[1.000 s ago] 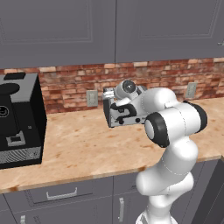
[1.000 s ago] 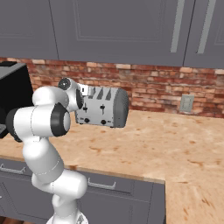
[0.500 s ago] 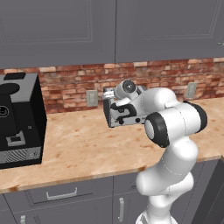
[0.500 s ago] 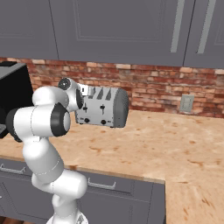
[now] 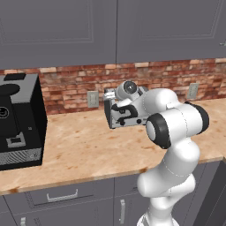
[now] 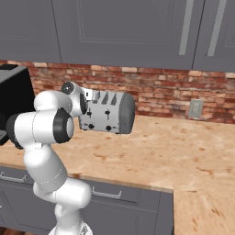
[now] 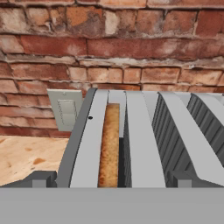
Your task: Start the toaster. Once the lever pops up, take the bread to the plate on the dining counter.
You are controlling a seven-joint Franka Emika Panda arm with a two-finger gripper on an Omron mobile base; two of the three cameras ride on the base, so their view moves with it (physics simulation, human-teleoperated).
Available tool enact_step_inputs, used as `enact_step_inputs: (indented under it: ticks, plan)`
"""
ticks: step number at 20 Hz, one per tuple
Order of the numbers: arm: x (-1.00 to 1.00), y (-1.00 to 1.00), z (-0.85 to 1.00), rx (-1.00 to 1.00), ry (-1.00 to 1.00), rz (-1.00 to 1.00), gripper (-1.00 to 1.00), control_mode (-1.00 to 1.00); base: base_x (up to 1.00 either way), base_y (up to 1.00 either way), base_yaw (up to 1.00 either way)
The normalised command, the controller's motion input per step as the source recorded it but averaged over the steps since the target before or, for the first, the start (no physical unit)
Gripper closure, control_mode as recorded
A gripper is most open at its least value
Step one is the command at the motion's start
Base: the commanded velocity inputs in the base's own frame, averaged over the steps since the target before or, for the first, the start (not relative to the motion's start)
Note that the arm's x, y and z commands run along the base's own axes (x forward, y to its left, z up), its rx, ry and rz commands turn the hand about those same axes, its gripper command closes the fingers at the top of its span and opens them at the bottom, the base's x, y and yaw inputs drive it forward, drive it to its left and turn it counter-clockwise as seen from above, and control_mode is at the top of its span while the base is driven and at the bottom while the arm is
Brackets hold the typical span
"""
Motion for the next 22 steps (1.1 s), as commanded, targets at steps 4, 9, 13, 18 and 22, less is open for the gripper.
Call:
enact_step_inputs:
  ticks: [4,9,13,18,22]
  plan:
    - [0.0,0.0,0.0,0.0,0.0,0.0,-1.0,-1.0,0.0,0.0,0.0]
    - [0.0,0.0,0.0,0.0,0.0,0.0,-1.0,-1.0,0.0,0.0,0.0]
    - [0.0,0.0,0.0,0.0,0.0,0.0,-1.0,-1.0,0.0,0.0,0.0]
    - [0.0,0.0,0.0,0.0,0.0,0.0,-1.0,-1.0,0.0,0.0,0.0]
    - [0.0,0.0,0.0,0.0,0.0,0.0,-1.0,-1.0,0.0,0.0,0.0]
